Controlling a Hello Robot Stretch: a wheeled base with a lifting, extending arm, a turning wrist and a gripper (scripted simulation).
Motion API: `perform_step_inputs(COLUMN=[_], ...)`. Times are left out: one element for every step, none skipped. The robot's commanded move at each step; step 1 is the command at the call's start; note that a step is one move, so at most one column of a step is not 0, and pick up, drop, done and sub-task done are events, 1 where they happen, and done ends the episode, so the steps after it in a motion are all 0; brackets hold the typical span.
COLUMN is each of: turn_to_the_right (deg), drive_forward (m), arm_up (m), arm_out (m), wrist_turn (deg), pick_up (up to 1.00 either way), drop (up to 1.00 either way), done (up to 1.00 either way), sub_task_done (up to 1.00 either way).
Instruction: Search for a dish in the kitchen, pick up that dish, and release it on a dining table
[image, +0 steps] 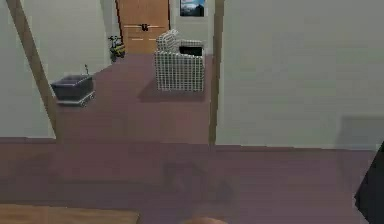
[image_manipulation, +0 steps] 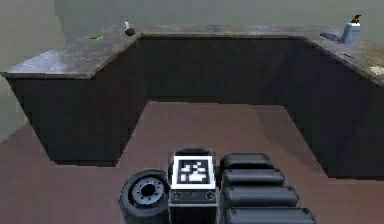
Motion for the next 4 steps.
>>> perform_step_inputs(turn_to_the_right=[-45.0, -45.0, -45.0, -15.0], drive_forward=[0.0, 0.0, 0.0, 0.0], arm_up=[0.0, 0.0, 0.0, 0.0], arm_out=[0.0, 0.0, 0.0, 0.0], wrist_turn=[0.0, 0.0, 0.0, 0.0], pick_up=[0.0, 0.0, 0.0, 0.0], drop=[0.0, 0.0, 0.0, 0.0], done=[0.0, 0.0, 0.0, 0.0], sub_task_done=[0.0, 0.0, 0.0, 0.0])
